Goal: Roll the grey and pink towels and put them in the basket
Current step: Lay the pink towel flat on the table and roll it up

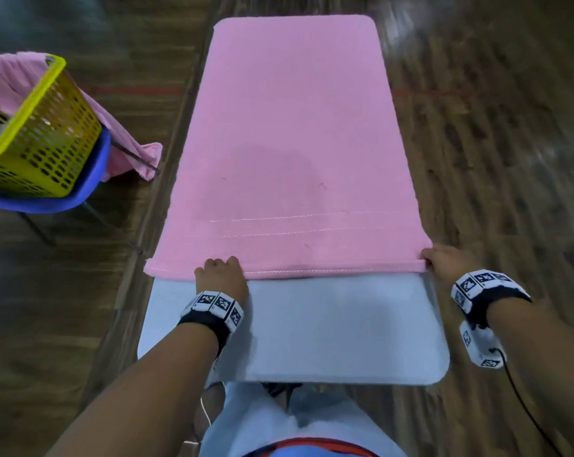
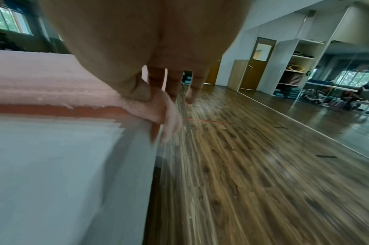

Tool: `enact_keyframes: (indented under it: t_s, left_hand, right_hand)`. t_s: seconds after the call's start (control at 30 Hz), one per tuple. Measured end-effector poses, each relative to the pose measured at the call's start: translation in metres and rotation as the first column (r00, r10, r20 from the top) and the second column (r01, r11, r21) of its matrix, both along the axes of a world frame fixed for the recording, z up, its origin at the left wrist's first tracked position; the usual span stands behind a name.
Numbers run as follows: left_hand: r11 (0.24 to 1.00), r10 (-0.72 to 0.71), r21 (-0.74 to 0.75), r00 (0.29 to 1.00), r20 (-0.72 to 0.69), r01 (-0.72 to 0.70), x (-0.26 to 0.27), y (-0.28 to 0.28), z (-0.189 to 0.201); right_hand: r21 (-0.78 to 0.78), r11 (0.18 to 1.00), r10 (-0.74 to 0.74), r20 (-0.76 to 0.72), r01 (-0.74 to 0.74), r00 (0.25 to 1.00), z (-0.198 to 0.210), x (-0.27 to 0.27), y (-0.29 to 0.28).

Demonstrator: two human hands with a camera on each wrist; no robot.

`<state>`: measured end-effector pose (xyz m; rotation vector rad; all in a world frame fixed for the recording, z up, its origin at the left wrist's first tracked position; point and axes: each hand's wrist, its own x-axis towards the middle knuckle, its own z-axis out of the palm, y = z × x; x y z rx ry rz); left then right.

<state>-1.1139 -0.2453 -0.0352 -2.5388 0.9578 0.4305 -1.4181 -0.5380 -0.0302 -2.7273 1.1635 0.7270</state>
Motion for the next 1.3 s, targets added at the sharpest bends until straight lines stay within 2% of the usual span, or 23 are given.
enact_keyframes:
  t_s: [0.2,0.33,0.43,0.53,0.6,0.7,0.8,0.87,0.93,1.0,1.07,1.17,1.3]
  left_hand:
    - [1.000,-0.004,0.002,1.000,0.022,0.004,-0.008,0.000,-0.006]
    - [1.000,0.000,-0.030,1.000,0.010,0.001,-0.008,0.005,-0.007]
    - [0.999,0.008,-0.045,1.000,-0.016,-0.009,-0.009,0.010,-0.008]
    - [0.997,-0.021,-0.074,0.999,-0.034,0.018,-0.009,0.016,-0.009]
    - [0.994,-0.057,-0.100,0.997,-0.044,0.053,-0.005,0.018,-0.007]
    - [0.986,-0.109,-0.137,0.992,-0.066,0.099,0.006,0.019,-0.004]
    - [0.969,-0.198,-0.164,0.978,-0.059,0.186,0.022,0.024,-0.001]
    - [0.947,-0.267,-0.203,0.961,-0.070,0.249,0.038,0.032,-0.001]
    - [0.922,-0.330,-0.242,0.941,-0.077,0.304,0.055,0.045,0.000]
    - [0.891,-0.383,-0.293,0.921,-0.070,0.348,0.070,0.061,0.003]
    - [0.860,-0.404,-0.361,0.913,-0.047,0.362,0.086,0.075,0.005]
    - [0.818,-0.428,-0.432,0.904,-0.013,0.381,0.109,0.090,0.009]
    - [0.780,-0.515,-0.428,0.857,-0.025,0.457,0.138,0.103,0.012]
  right_hand:
    - [0.105,0.985,-0.144,0.071,0.136,0.987,-0.004,-0.002,-0.010]
    - [0.049,0.985,-0.162,-0.109,0.168,0.981,-0.001,0.005,-0.019]
    - [-0.084,0.979,-0.197,-0.187,0.184,0.962,0.006,0.007,-0.023]
    - [-0.228,0.943,-0.283,-0.175,0.241,0.943,0.009,0.002,-0.021]
    - [-0.238,0.914,-0.367,-0.140,0.328,0.920,0.010,-0.003,-0.014]
    - [-0.227,0.872,-0.445,0.000,0.434,0.895,0.010,-0.004,0.005]
    - [-0.219,0.912,-0.301,0.216,0.346,0.929,0.009,0.013,0.038]
    - [-0.127,0.971,-0.150,0.349,0.205,0.925,0.008,0.032,0.065]
    - [-0.062,0.998,-0.003,0.401,0.031,0.916,0.006,0.052,0.090]
    - [-0.040,0.995,0.097,0.375,-0.089,0.922,0.001,0.070,0.109]
    - [-0.034,0.991,0.134,0.325,-0.130,0.936,-0.005,0.084,0.120]
    - [-0.064,0.988,0.151,0.266,-0.139,0.952,-0.010,0.101,0.123]
    - [-0.056,0.993,0.116,0.251,-0.105,0.961,-0.009,0.114,0.119]
